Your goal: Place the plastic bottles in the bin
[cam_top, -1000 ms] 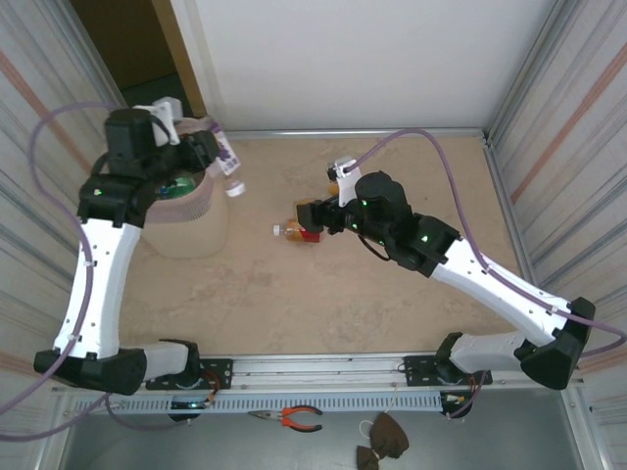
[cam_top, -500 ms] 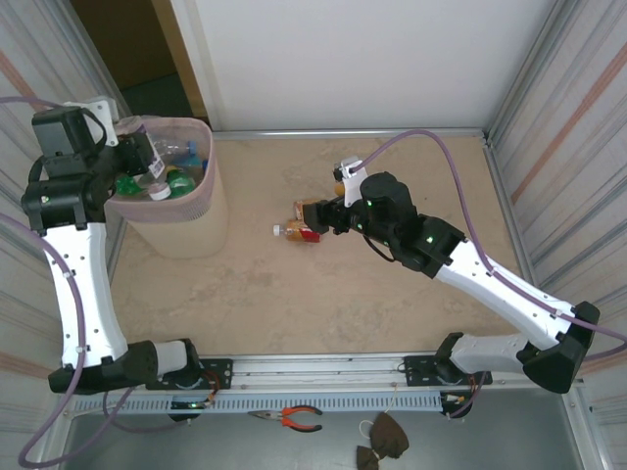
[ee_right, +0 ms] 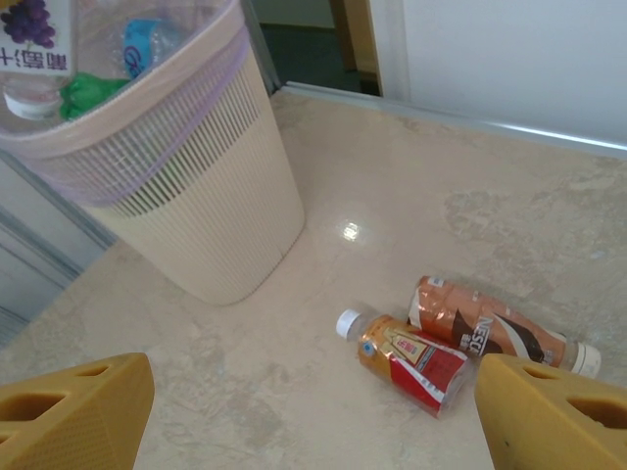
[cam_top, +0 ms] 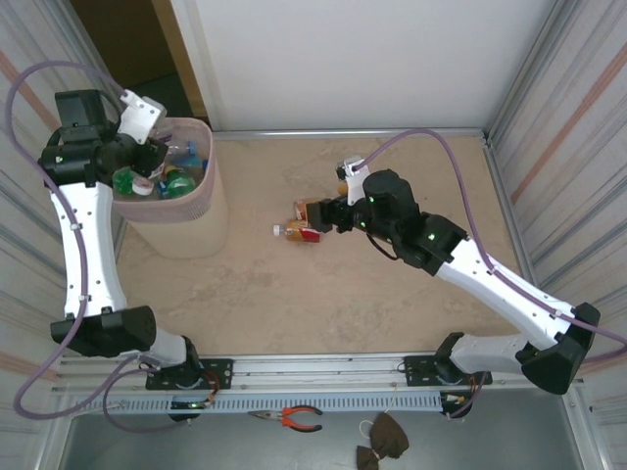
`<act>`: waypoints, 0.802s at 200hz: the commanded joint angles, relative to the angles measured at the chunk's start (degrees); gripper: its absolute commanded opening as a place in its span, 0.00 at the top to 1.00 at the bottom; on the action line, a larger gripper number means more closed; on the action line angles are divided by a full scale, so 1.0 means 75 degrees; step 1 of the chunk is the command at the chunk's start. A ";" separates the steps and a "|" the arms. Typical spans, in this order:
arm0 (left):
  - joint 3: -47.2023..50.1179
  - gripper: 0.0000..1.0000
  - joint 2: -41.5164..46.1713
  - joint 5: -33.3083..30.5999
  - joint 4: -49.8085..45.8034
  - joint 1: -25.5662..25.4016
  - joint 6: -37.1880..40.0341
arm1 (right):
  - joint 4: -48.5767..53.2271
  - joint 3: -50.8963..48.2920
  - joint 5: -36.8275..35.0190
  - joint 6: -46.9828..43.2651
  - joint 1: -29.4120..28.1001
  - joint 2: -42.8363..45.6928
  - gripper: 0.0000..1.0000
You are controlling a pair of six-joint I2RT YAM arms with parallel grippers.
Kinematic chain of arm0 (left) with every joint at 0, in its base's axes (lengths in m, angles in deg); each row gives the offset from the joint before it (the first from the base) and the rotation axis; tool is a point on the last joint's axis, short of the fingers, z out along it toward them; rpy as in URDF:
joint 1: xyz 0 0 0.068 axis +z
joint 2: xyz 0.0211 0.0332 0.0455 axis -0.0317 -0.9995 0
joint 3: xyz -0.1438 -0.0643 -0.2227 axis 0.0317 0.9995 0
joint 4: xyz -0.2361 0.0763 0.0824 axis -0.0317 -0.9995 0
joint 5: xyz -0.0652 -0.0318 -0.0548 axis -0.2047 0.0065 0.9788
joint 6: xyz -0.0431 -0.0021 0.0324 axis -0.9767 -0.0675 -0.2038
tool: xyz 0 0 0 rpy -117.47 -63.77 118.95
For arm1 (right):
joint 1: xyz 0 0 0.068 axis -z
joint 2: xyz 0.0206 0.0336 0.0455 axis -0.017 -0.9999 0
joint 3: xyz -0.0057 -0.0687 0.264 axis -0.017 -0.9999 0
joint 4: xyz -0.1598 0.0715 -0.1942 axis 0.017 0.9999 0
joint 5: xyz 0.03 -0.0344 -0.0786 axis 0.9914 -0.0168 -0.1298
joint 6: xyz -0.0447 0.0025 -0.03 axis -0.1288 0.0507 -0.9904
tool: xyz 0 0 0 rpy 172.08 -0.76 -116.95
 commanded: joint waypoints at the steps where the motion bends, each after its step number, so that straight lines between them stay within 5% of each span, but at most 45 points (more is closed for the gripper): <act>1: -0.0018 0.87 0.0105 0.0353 -0.0326 -0.0130 0.1771 | 0.0116 0.0308 0.0263 -0.0112 0.0177 -0.0083 0.16; 59: 0.0681 0.86 -0.0181 -0.0845 -0.0528 -0.0185 0.2341 | 0.0019 0.0535 0.0744 0.0082 0.0520 -0.0449 0.16; 102: 0.1485 0.74 -0.0291 -0.0869 -0.0132 -0.0185 0.2440 | -0.0023 0.0583 0.0807 0.0143 0.0540 -0.0606 0.16; 128: 0.1291 0.48 -0.0229 -0.0453 -0.0094 -0.0185 0.2284 | -0.0014 0.0564 0.0759 0.0164 0.0551 -0.0589 0.16; 160: 0.0838 0.29 0.0107 0.0484 0.0099 -0.0146 0.1952 | -0.0003 0.0548 0.0698 0.0181 0.0566 -0.0499 0.16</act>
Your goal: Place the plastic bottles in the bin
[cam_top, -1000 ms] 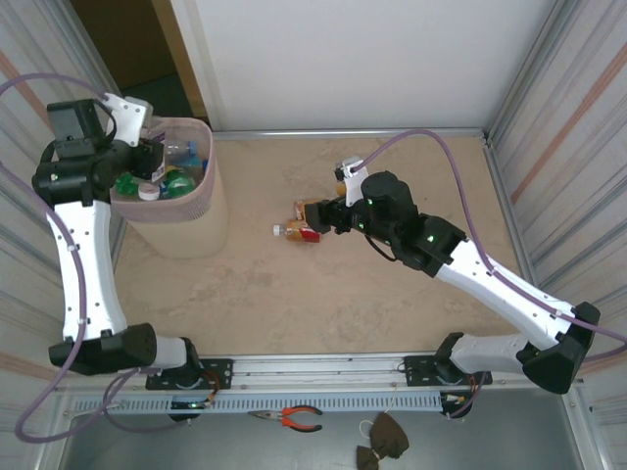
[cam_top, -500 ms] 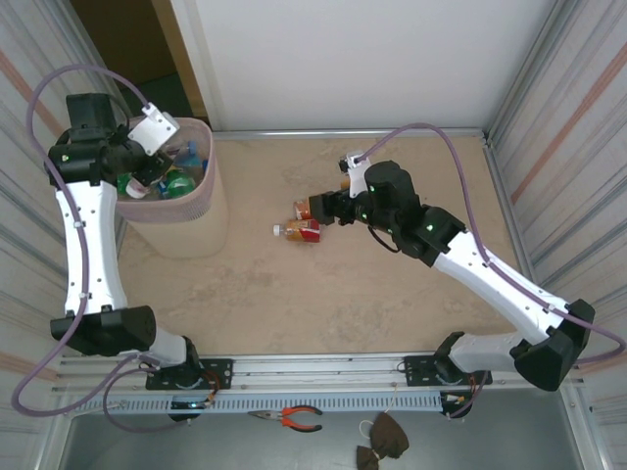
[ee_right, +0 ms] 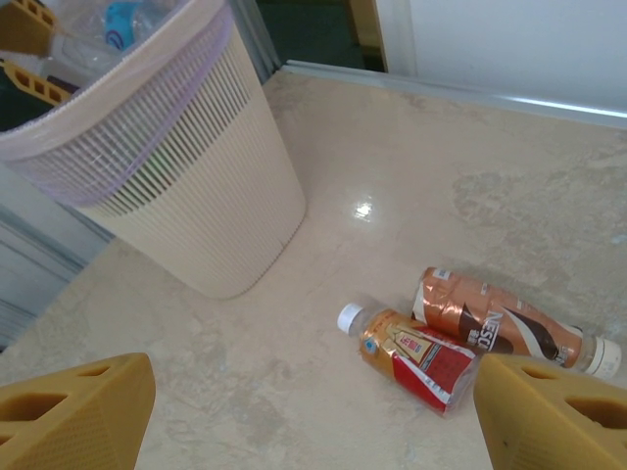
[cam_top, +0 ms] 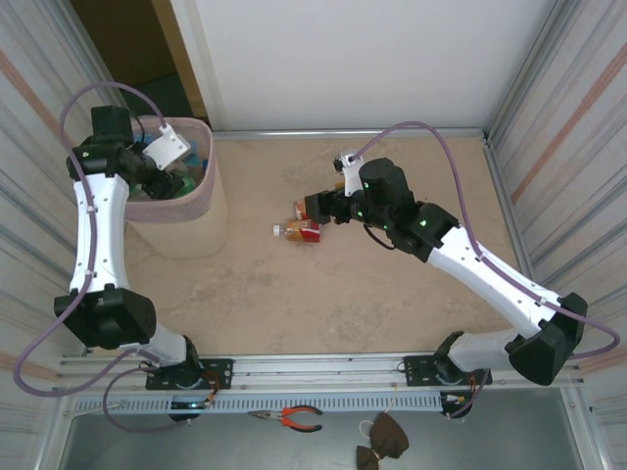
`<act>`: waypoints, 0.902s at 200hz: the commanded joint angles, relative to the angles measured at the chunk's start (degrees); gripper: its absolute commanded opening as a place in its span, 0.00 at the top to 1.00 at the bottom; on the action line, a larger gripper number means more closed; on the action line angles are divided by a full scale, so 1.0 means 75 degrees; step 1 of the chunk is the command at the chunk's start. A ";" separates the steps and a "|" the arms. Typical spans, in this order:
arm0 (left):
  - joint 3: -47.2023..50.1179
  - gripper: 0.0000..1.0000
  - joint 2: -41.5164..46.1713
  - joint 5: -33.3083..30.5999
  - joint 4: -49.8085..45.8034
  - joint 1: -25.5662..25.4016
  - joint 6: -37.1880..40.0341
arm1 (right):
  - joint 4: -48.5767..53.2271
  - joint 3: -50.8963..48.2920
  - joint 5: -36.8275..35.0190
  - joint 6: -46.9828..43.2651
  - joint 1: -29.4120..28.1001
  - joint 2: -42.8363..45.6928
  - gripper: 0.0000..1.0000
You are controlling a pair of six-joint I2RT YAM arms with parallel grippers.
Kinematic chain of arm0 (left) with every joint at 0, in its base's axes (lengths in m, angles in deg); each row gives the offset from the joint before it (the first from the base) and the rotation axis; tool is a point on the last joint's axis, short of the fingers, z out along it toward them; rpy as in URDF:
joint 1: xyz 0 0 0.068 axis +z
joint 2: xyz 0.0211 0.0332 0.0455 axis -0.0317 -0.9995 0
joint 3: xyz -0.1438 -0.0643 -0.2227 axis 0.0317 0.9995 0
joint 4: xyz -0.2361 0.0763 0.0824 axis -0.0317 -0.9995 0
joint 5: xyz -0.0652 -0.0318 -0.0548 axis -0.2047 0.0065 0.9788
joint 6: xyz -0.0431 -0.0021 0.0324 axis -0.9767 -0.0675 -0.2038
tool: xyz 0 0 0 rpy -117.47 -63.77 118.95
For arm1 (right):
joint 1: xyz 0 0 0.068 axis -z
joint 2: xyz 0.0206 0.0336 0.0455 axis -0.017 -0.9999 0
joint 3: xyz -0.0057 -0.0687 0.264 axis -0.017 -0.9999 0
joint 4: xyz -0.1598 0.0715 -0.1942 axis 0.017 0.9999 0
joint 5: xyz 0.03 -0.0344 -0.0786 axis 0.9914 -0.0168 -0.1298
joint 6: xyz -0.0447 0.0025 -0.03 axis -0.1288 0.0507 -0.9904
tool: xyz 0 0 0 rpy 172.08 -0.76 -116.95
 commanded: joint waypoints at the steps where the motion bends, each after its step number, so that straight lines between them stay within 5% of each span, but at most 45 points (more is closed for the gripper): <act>1: -0.0503 0.28 0.0447 0.0937 0.0248 0.0036 -0.0247 | -0.0040 0.0228 -0.0032 0.0097 0.0054 0.0101 0.16; 33: -0.0947 0.23 0.0594 0.1790 0.0427 0.0133 -0.0853 | -0.0002 0.0185 -0.0108 0.0097 0.0066 0.0198 0.16; 57: -0.0952 0.24 0.0536 0.1616 0.0823 0.0166 -0.1425 | -0.0025 0.0109 -0.0154 0.0108 0.0062 0.0277 0.16; 100: -0.1145 0.53 -0.0097 0.0504 0.1016 0.0412 -0.2210 | -0.0037 0.0015 -0.0163 0.0199 0.0057 0.0367 0.16; 180: -0.0723 0.69 -0.1085 0.1435 0.0317 0.0655 -0.2091 | -0.0114 -0.0150 -0.0145 0.0372 0.0047 0.0410 0.17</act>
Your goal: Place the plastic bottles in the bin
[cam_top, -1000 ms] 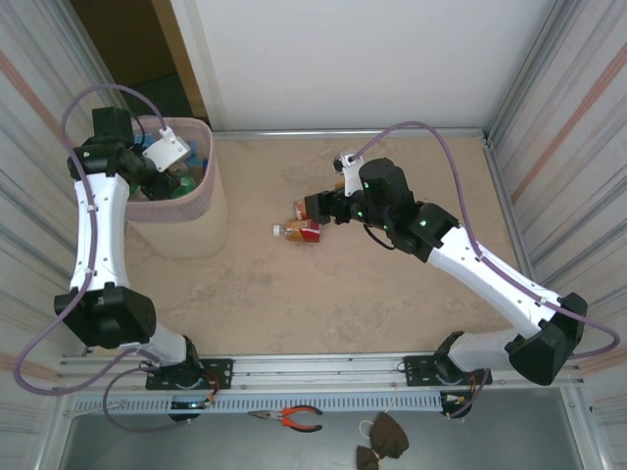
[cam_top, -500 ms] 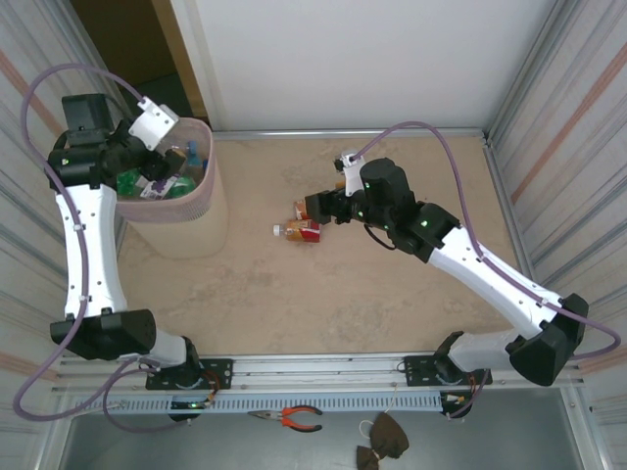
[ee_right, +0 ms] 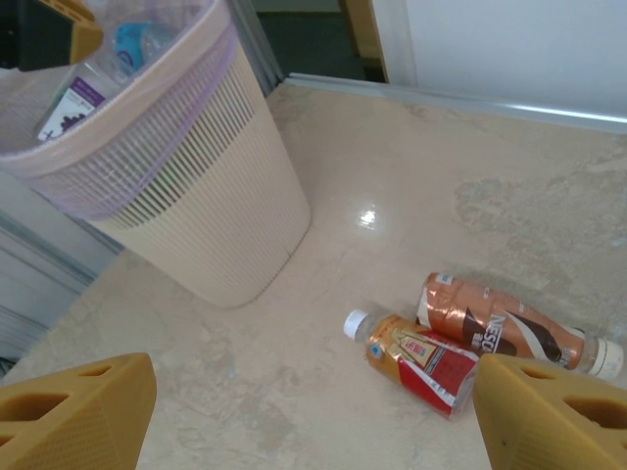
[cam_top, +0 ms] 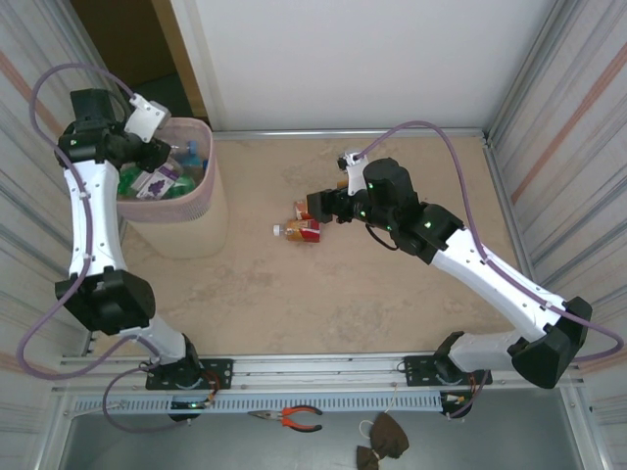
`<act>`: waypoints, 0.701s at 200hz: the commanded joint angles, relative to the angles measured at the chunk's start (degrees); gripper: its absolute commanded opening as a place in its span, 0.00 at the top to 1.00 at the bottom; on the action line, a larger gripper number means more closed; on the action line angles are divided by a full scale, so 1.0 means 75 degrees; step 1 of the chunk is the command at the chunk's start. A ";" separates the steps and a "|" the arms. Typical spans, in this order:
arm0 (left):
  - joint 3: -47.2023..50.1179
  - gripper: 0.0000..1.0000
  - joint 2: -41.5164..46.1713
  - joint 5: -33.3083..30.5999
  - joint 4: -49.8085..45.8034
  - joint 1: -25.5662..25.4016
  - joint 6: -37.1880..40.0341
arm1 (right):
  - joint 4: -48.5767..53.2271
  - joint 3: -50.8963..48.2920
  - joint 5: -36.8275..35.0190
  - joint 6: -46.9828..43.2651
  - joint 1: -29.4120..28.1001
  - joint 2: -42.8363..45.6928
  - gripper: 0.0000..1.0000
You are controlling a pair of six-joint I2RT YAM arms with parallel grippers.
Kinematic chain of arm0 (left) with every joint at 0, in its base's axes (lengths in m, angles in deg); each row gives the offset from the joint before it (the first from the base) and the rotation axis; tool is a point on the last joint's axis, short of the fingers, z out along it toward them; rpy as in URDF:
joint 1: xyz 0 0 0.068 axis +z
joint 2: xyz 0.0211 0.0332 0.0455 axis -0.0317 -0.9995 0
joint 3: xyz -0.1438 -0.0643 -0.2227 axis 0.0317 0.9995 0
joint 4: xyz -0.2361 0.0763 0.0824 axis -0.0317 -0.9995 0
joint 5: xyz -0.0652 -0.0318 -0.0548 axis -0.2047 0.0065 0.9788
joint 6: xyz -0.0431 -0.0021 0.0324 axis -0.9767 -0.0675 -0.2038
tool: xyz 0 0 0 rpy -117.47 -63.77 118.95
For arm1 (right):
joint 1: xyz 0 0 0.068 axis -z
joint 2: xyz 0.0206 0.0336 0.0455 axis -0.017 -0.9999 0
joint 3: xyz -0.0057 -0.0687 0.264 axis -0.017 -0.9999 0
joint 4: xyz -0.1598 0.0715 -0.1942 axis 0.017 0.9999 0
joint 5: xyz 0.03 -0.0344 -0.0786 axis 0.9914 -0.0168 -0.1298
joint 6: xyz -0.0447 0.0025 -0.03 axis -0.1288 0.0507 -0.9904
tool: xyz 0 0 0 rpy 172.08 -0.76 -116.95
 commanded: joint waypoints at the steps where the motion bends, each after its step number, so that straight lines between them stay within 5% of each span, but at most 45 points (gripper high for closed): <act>1: 0.0208 0.70 -0.0180 0.0552 -0.0573 0.0072 0.0000 | -0.0105 -0.0144 -0.0115 0.0174 0.0045 0.0236 0.17; 140: 0.1569 0.75 0.1045 0.1995 -0.1308 0.0037 -0.0732 | -0.0161 -0.0216 -0.0083 0.0291 -0.0028 0.0277 0.17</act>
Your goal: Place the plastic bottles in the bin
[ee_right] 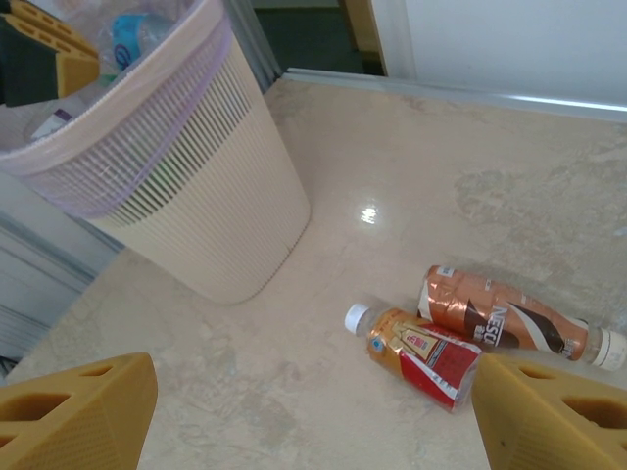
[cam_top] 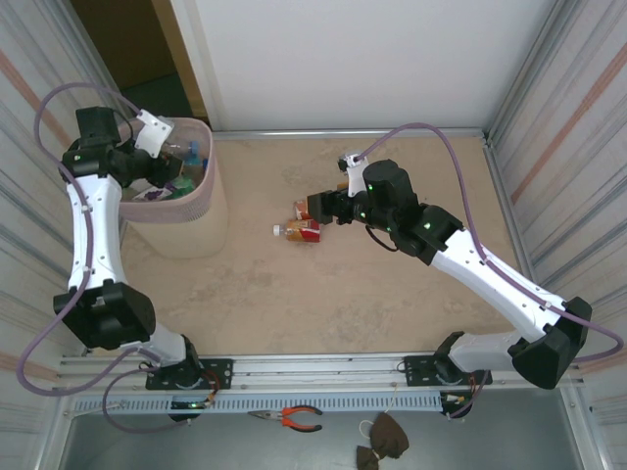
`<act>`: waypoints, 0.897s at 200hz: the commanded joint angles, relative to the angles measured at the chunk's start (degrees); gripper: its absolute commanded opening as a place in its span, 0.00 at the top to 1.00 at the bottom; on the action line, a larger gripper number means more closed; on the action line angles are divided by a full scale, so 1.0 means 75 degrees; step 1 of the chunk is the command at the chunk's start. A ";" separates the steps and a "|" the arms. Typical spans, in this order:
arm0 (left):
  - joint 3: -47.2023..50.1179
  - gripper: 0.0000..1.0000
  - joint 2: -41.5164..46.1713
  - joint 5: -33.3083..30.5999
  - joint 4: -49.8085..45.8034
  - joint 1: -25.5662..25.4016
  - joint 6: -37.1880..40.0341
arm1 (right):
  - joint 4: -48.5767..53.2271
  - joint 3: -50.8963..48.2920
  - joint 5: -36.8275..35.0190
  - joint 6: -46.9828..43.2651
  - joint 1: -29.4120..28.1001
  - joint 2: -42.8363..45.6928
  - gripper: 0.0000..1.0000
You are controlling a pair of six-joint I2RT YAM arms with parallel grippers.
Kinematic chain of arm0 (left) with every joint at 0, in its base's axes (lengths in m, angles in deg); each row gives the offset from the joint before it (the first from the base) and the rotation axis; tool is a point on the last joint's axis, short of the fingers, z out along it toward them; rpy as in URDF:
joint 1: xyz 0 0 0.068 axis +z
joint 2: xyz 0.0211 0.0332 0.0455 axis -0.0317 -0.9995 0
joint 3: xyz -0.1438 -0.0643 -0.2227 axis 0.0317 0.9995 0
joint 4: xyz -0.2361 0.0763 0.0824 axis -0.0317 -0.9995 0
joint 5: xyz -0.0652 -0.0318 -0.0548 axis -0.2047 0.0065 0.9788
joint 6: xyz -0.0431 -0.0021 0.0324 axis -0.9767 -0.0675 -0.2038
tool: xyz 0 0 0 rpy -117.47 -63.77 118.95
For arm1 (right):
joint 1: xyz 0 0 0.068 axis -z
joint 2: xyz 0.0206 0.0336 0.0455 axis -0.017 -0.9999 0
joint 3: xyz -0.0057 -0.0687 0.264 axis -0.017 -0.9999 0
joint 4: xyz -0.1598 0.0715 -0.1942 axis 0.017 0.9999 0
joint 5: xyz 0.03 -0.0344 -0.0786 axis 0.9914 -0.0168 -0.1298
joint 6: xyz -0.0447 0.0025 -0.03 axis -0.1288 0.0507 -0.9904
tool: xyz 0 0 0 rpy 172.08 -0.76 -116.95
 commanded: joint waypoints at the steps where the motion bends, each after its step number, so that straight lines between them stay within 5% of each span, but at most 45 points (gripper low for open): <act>1: 0.0258 0.75 0.0169 0.0390 -0.1303 0.0033 -0.0456 | -0.0146 -0.0113 -0.0086 0.0167 -0.0024 0.0250 0.17; 69: -0.0492 0.74 0.0673 0.0799 -0.1084 0.0039 -0.1028 | -0.0133 -0.0204 -0.0181 0.0157 -0.0067 0.0375 0.18; 127: -0.1179 0.78 0.0294 0.0066 -0.1114 0.0033 -0.1000 | -0.0148 -0.0247 -0.0261 0.0161 -0.0076 0.0379 0.18; 153: -0.0830 0.80 0.0212 -0.0545 -0.1339 0.0186 -0.0776 | -0.0158 -0.0262 -0.0265 0.0181 -0.0071 0.0378 0.17; 179: -0.0219 0.85 0.0198 -0.0044 -0.1231 0.0581 -0.0939 | -0.0183 -0.0252 -0.0245 0.0181 -0.0077 0.0353 0.17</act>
